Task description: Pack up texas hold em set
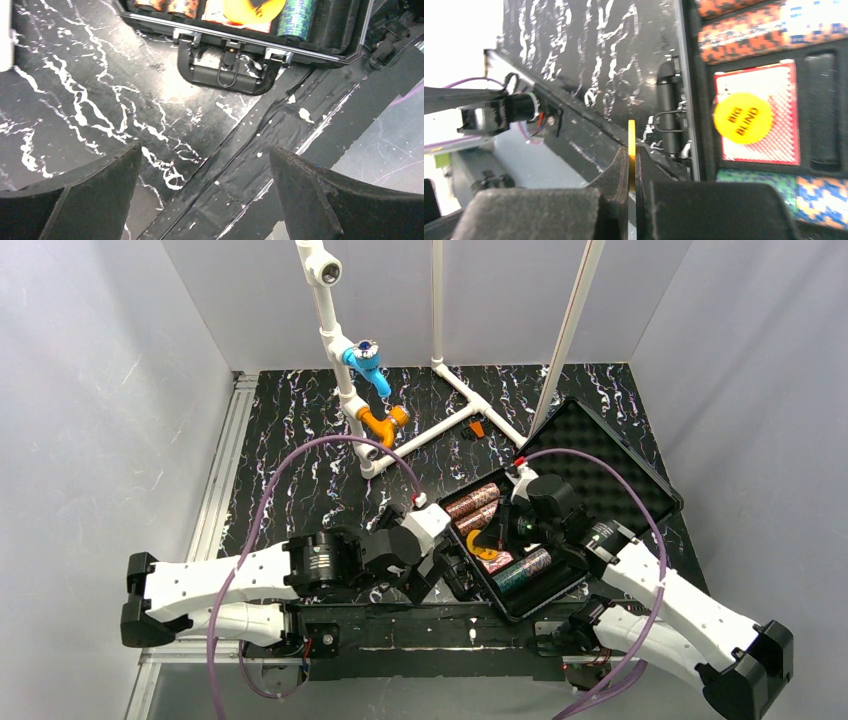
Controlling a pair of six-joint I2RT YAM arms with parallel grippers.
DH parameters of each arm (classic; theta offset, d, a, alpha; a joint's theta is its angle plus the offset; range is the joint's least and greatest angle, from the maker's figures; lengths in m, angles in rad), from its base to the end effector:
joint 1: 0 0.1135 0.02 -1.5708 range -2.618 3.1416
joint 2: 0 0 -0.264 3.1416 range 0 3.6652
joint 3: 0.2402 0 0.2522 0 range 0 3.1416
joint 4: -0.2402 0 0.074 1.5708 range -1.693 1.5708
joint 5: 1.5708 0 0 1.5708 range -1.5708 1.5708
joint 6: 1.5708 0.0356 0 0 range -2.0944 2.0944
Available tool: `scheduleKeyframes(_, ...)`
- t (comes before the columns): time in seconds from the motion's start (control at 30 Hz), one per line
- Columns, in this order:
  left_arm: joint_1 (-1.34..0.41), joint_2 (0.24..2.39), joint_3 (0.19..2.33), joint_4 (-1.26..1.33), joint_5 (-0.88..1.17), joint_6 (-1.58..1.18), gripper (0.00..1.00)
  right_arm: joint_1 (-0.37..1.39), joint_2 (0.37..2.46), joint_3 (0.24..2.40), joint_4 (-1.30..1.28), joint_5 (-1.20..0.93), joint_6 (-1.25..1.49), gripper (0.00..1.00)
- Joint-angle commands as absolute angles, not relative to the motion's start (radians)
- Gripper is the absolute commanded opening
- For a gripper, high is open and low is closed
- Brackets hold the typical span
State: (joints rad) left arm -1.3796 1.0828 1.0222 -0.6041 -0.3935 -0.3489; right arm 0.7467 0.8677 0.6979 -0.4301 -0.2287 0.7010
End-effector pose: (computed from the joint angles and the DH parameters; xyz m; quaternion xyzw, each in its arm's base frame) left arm 0.0568 -0.2217 0.3258 0.3601 0.8094 -0.2124 0.4124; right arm 0.1344 0.1354 0.2713 -0.0733 0.8772 0.3826 0.2805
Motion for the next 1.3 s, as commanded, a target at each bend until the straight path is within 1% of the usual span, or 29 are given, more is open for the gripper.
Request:
scheduleKeyframes(0.0,-1.385,1.015,1.084,-0.776,-0.485,-0.351,0.98,0.75,0.803,0.739,-0.54,-0.015,0.729,0.01)
scheduleKeyframes(0.1,-1.385,0.993,1.085,-0.833,-0.561,-0.358,0.98,0.75,0.765,0.731,-0.574,0.089,0.756,0.01)
scheduleKeyframes(0.3,-1.386,0.974,1.039,-0.855,-0.641,-0.343,0.98,0.75,0.733,0.721,-0.589,0.202,0.796,0.01)
scheduleKeyframes(0.5,-1.385,0.926,0.959,-0.789,-0.708,-0.327,0.98,0.744,0.762,0.729,-0.574,0.241,0.781,0.01)
scheduleKeyframes(0.63,-1.385,0.895,0.957,-0.78,-0.701,-0.316,0.98,0.72,0.808,0.759,-0.55,0.225,0.755,0.01)
scheduleKeyframes(0.8,-1.385,0.887,0.962,-0.776,-0.649,-0.264,0.98,0.578,0.858,0.782,-0.511,0.081,0.719,0.01)
scheduleKeyframes(0.93,-1.385,0.917,0.97,-0.773,-0.671,-0.229,0.98,0.395,0.85,0.792,-0.484,-0.063,0.684,0.01)
scheduleKeyframes(1.07,-1.385,0.936,0.946,-0.75,-0.665,-0.218,0.98,0.192,0.865,0.761,-0.479,-0.285,0.678,0.01)
scheduleKeyframes(1.27,-1.385,0.936,0.938,-0.753,-0.676,-0.219,0.98,0.135,0.824,0.671,-0.464,-0.295,0.713,0.01)
